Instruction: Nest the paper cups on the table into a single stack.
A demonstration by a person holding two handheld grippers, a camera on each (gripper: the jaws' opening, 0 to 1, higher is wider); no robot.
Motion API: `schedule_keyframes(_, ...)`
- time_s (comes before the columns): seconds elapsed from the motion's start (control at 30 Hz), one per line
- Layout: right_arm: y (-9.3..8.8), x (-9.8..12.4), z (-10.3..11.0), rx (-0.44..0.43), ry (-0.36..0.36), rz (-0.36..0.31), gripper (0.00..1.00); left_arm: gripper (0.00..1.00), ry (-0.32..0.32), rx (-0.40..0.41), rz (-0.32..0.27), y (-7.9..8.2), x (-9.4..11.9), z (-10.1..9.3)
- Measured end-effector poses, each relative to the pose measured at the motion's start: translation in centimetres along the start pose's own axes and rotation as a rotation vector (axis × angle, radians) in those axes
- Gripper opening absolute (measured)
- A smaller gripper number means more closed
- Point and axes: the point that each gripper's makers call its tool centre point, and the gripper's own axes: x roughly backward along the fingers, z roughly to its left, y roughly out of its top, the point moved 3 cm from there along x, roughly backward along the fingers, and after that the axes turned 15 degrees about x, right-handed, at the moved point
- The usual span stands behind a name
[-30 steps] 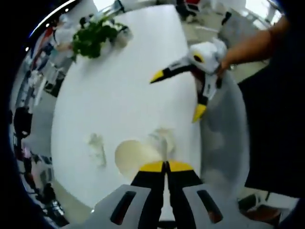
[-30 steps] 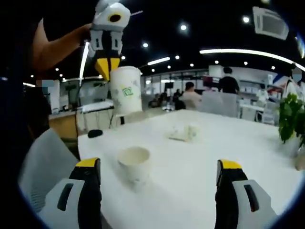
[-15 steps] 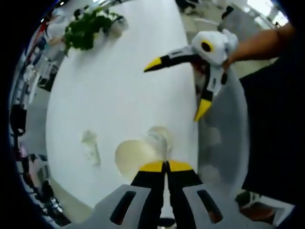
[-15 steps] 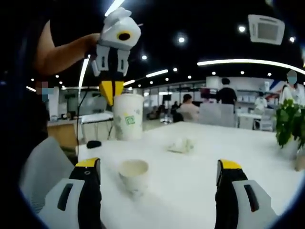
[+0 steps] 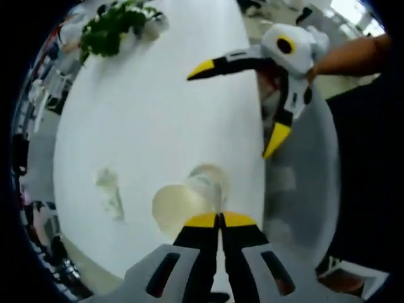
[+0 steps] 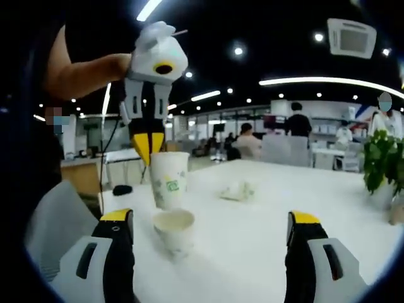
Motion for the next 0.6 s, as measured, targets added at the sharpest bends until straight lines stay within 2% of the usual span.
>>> schedule_keyframes(0.13, -0.1, -0.1, 0.1, -0.004, 0.006, 0.004, 1.00, 0.00, -0.024, 0.001, 0.008, 0.0, -1.2, -0.6)
schedule_keyframes(0.4, -0.1, -0.1, 0.2, -0.007, 0.010, 0.006, 0.99, 0.00, -0.026, -0.016, 0.032, 0.0, -3.7, -1.0)
schedule_keyframes(0.5, -0.1, -0.1, 0.1, -0.012, 0.009, 0.006, 0.99, 0.00, -0.016, -0.068, 0.058, -0.3, -4.4, -0.9)
schedule_keyframes(0.6, -0.2, -0.2, 0.2, -0.010, 0.013, 0.009, 0.99, 0.00, -0.004, -0.076, 0.063, -0.4, -5.0, -0.8)
